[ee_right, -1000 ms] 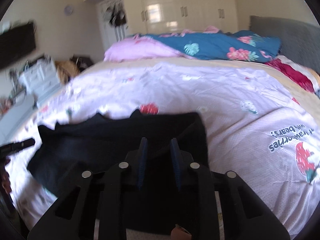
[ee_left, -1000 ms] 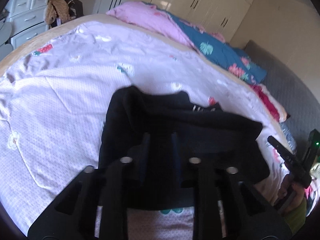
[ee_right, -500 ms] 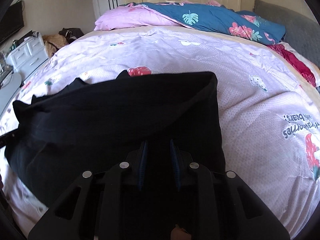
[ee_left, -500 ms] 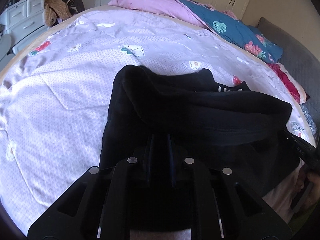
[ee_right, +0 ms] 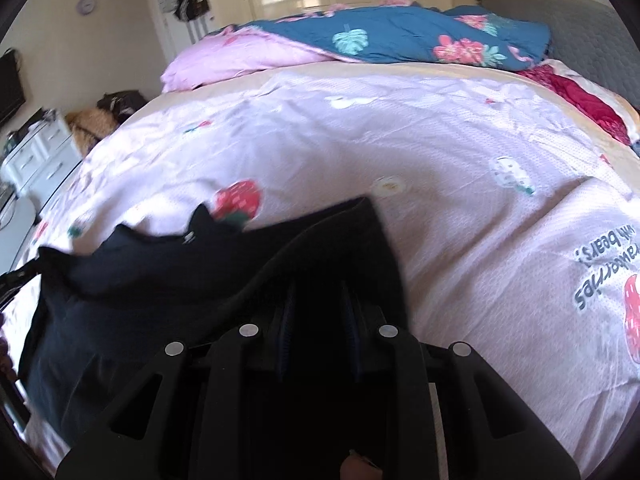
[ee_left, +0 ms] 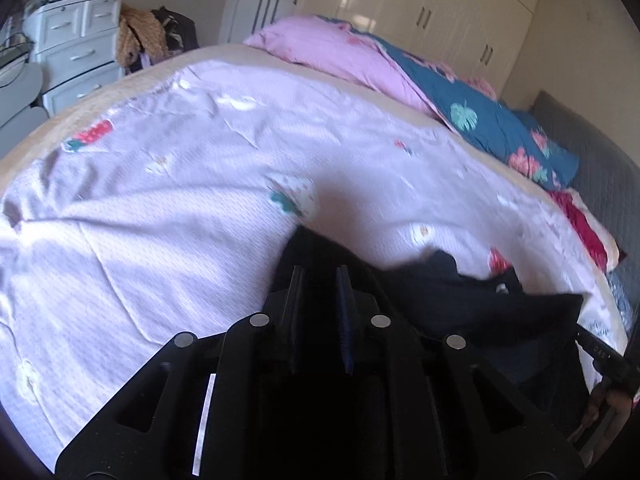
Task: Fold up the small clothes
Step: 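Lower the hem onto the collar and open both tools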
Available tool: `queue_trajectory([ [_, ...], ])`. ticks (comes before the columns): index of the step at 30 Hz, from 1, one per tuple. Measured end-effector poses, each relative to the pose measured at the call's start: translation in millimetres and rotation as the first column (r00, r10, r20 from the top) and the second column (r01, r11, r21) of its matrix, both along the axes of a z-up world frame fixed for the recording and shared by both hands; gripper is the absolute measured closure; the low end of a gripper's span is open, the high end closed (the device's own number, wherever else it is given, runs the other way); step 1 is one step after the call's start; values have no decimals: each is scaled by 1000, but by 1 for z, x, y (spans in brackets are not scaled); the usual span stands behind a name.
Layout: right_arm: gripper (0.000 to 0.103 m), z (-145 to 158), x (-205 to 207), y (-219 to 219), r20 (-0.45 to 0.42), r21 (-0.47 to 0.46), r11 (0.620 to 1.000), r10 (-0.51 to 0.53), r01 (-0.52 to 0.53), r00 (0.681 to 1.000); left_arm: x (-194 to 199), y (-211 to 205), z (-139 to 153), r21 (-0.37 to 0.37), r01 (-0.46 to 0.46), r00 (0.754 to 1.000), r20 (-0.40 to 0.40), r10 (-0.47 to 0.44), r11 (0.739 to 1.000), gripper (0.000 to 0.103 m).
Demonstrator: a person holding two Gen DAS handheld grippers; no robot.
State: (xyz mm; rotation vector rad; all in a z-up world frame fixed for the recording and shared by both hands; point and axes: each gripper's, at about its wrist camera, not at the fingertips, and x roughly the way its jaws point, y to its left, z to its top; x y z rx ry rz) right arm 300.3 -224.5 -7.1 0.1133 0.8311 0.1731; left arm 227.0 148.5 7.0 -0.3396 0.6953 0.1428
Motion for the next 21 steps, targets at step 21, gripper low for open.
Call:
queue_trajectory([
  [21,97,2,13,-36,23,109,993,-37,35,999,-1,12,-8,4,41,999,-18,-41,999,101],
])
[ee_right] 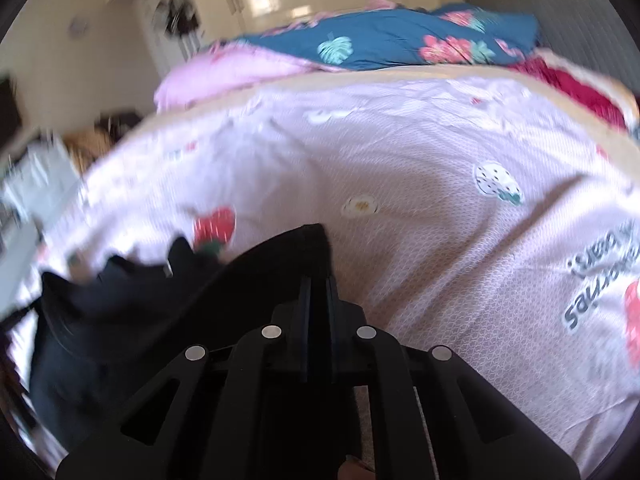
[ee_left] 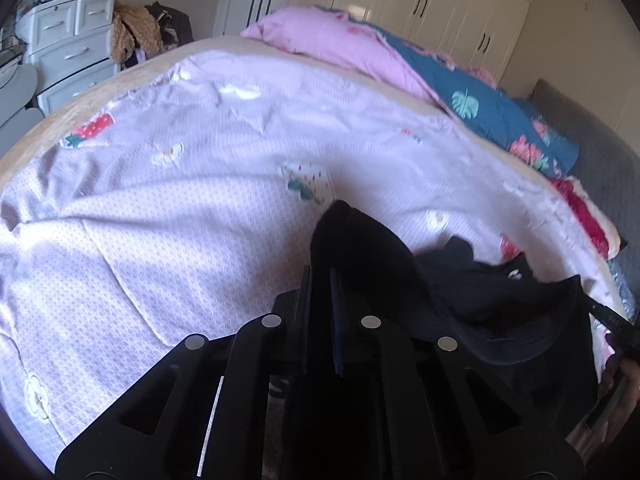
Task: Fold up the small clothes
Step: 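Lower the hem onto the collar and open both tools, then press and smooth the folded black shirt with the left tool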
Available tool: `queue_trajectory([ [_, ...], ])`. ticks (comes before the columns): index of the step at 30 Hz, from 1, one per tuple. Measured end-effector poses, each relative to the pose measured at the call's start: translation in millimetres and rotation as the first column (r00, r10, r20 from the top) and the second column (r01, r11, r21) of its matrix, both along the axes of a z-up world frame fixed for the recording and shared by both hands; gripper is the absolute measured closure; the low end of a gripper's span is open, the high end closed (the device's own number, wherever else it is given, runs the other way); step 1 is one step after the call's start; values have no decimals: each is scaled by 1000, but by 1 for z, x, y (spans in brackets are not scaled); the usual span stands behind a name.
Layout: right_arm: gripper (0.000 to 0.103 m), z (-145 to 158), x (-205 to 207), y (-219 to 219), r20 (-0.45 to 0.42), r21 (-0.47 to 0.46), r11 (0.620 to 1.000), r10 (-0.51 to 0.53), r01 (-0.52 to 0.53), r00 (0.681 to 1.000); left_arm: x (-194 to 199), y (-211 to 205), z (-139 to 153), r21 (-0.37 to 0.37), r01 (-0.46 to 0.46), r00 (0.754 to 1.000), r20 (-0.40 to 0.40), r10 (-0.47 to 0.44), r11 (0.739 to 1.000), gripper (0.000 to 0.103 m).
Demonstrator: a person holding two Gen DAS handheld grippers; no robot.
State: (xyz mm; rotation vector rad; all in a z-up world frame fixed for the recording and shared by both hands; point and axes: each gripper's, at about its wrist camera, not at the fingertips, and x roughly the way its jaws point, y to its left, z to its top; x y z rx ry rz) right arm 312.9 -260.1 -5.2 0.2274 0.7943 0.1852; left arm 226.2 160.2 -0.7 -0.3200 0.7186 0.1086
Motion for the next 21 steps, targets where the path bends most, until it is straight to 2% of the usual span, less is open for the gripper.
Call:
queue_trajectory([
  [1,97,1,1,-11,0,59,998,-31,31,1000,-1,3,3,-15,-4,1000,16,4,1000,101],
  [3,97,1,1,-24,-12,113,991,-66,67,998,1,9,6,-51,-2,999,37,4,999,101],
  [5,97,-6,3,-29,-44,134,986,-90,95,995,6,14,-1,-69,-15,1000,20,17,997,101],
  [8,97,-14,6,-31,-86,154,982,-98,110,991,9,25,-16,-140,-47,999,-27,43,989,101],
  [11,97,-12,4,-33,-83,176,978,-99,112,992,6,29,-14,-175,-53,999,-10,52,983,101],
  [12,97,-9,2,-34,-76,188,976,-98,111,992,3,30,-10,-174,-58,998,9,61,983,103],
  [14,97,-4,-1,-35,-56,196,975,-99,108,994,-5,31,2,-115,-93,994,46,99,989,103],
  [15,97,-2,-2,-35,-41,197,975,-94,100,995,-9,34,8,-101,-107,991,74,115,989,103],
  [16,97,-2,-2,-35,-36,190,977,-91,97,995,-11,38,10,-118,-110,989,81,120,987,103],
  [21,95,-13,3,-23,-82,77,993,-85,91,993,-5,41,-3,-161,-98,995,7,100,982,103],
])
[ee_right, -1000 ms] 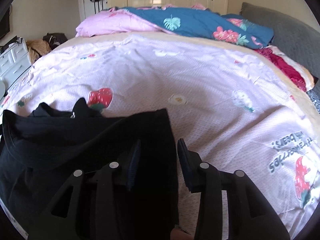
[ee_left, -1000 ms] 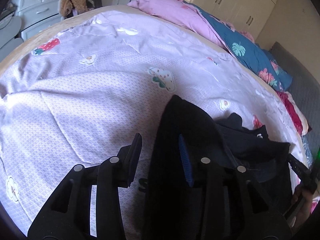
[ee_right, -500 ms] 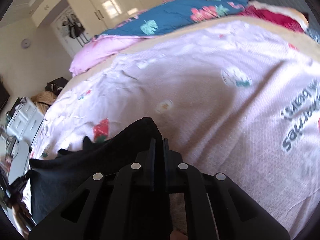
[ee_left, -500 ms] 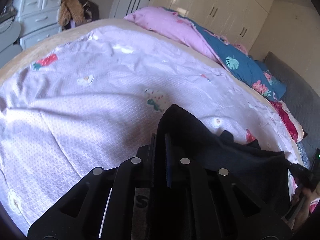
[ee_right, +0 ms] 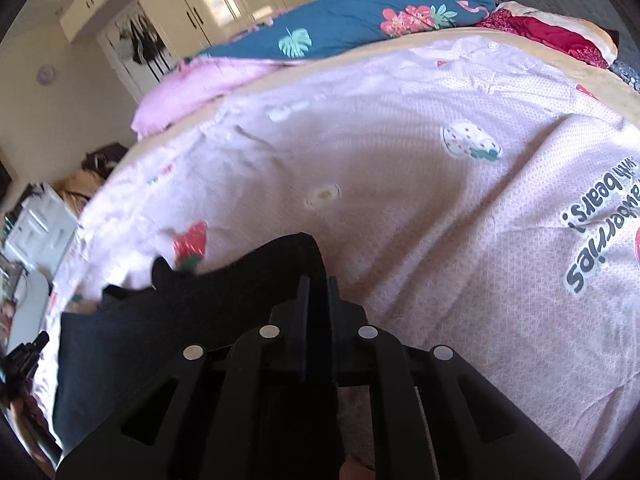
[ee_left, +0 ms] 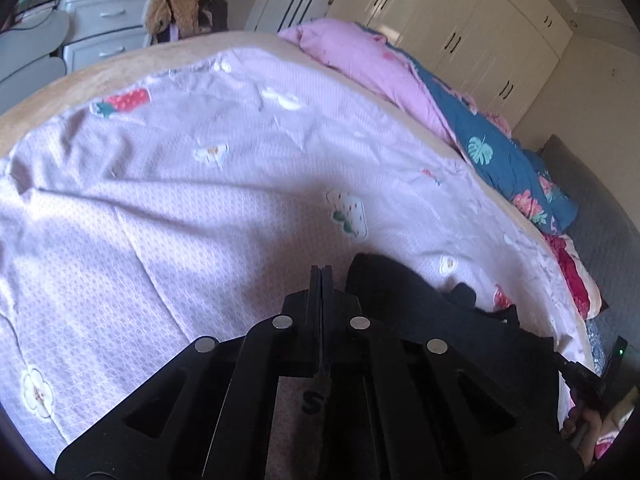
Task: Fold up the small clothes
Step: 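Press and smooth the folded black shirt with the left tool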
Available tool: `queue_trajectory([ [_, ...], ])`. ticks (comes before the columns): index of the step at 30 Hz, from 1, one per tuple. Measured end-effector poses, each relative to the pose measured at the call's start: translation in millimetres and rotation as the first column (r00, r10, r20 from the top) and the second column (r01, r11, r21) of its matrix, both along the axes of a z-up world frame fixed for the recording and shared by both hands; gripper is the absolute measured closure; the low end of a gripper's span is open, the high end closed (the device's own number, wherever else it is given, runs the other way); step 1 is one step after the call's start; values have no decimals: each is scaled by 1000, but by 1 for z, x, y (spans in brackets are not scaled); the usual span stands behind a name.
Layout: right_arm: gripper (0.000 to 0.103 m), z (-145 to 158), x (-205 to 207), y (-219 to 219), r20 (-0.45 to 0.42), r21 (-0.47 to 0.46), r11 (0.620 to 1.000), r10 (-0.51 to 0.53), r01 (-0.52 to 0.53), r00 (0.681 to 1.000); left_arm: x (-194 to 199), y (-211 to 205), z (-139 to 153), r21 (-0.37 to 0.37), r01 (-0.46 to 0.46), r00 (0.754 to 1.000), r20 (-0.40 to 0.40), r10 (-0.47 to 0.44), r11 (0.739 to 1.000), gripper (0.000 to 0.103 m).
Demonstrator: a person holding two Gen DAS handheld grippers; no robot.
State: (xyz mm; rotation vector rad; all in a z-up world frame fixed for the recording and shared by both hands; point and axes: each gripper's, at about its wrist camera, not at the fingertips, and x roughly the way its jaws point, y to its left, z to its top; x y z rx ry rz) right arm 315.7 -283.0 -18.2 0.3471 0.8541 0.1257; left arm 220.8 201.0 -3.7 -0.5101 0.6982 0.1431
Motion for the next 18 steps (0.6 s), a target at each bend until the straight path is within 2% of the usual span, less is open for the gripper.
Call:
queue_trajectory([
  [3,73,5,-6,1,10,-41,999,3,-3,1000,-1,-8,1,-6,33,999,-16,-34,999,103],
  [4,71,7,-9,1,18,-53,999,1,-1,1000,-2,-12,0,-5,43,999,-20,-43,999,100],
  [5,67,9,-12,0,21,-58,998,6,-5,1000,-4,-13,0,-9,52,998,-22,-52,999,91],
  [6,65,10,-15,0,21,-58,998,13,-12,1000,-7,-16,0,-21,64,998,-27,-65,998,78],
  [10,53,12,-30,4,9,-68,996,51,-50,999,-16,-24,-4,-24,98,993,-58,-99,995,67],
  [12,50,13,-40,7,4,-86,994,70,-69,998,-21,-29,-7,-17,118,990,-80,-119,993,55],
  [14,42,14,-48,9,-6,-99,991,88,-88,996,-25,-34,-12,-21,140,986,-92,-142,990,50],
  [18,40,13,-64,12,-24,-89,989,118,-120,993,-31,-41,-19,-31,157,980,-121,-159,987,50],
])
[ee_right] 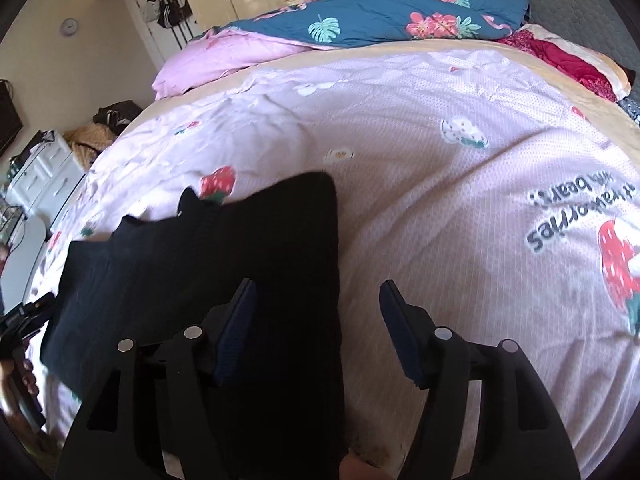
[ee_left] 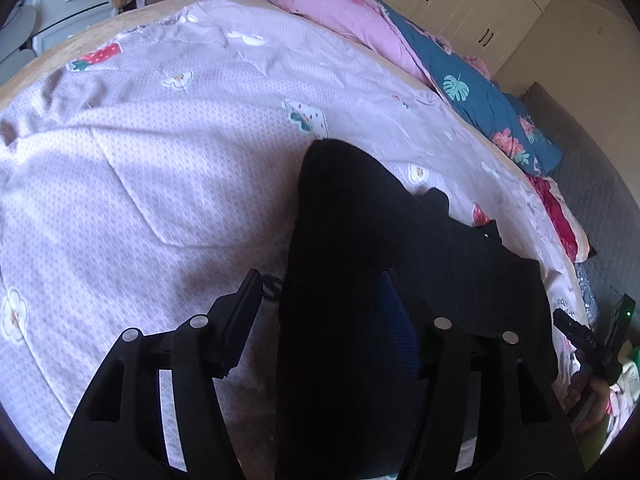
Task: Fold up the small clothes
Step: 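Press and smooth the folded black shirt with the left tool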
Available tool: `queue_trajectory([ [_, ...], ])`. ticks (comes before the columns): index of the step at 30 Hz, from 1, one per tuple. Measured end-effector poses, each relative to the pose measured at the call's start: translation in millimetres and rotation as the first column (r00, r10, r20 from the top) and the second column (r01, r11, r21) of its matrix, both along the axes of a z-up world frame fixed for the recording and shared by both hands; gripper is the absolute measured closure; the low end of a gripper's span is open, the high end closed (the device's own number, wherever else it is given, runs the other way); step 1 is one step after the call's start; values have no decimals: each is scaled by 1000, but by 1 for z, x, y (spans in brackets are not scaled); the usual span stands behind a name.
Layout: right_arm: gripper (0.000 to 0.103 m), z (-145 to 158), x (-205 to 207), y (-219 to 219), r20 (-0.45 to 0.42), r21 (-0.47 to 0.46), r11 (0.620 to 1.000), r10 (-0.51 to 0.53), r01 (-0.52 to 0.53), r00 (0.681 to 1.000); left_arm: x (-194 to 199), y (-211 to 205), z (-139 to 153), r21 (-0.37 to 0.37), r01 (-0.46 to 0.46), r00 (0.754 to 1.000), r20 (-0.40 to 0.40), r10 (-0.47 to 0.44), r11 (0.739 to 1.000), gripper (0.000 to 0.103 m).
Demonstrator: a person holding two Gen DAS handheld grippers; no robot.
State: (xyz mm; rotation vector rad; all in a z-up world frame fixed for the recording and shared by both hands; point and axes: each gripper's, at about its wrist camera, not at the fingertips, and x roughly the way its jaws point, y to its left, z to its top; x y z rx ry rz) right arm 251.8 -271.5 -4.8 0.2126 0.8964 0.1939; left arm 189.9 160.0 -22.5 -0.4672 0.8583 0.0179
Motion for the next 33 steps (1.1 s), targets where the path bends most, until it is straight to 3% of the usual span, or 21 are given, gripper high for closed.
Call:
queue_trajectory([
  [9,43,-17,-30,-3,-57,51,998,25,-22,998,-26,2,-17,-51,-19,999,-43,17,999,49],
  [11,63,-18,-34,-6,-64,71,997,23,-18,998,-30,-2,-17,-42,-8,999,-51,6,999,52],
  [12,80,-19,-36,-7,-67,87,996,34,-28,997,-31,-4,-17,-30,-3,999,-54,1,1000,57],
  [15,95,-18,-41,-8,-62,95,995,46,-40,997,-36,-11,-17,-23,13,999,-53,-14,1000,74],
  [17,96,-16,-44,-8,-50,79,996,52,-48,997,-42,-14,-15,-13,23,999,-44,-23,1000,85],
  [20,97,-9,-50,-7,-24,34,998,46,-45,999,-52,-21,-7,74,24,1000,-22,-22,997,95],
  [23,97,-10,-52,-11,-25,25,999,34,-34,999,-55,-24,-9,128,20,999,-34,-16,992,95],
  [27,95,-19,-51,-7,-60,-14,1000,19,-20,998,-54,-20,-17,108,15,998,-63,-8,994,94],
  [33,72,-17,-57,-10,-41,-65,998,-24,21,999,-62,-25,-15,131,9,998,-57,-2,991,94],
])
